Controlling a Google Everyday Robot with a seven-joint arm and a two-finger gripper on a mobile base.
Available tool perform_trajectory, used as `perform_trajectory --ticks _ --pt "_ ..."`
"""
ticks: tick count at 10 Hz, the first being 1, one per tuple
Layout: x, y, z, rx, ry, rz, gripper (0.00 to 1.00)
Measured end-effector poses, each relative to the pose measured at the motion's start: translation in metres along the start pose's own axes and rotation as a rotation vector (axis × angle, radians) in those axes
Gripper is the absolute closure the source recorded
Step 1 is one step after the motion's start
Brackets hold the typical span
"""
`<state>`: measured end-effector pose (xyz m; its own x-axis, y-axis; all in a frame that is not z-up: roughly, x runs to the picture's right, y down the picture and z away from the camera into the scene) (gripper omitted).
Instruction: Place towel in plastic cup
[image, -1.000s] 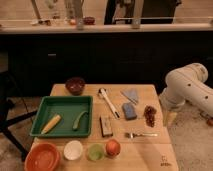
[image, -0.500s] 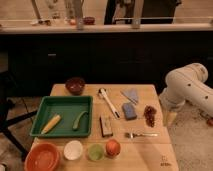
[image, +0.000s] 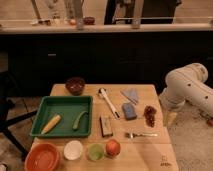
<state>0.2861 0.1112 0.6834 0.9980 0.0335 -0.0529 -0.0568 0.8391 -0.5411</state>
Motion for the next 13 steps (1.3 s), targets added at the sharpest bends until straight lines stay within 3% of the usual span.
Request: perform_trajectory --ticks 11,13 --pt "-0.001 0.0 -0.001 0.0 -0.003 -0.01 0.2" --pt "-0.011 0.003 -0.004 -0.019 -0.046 -0.136 0.2"
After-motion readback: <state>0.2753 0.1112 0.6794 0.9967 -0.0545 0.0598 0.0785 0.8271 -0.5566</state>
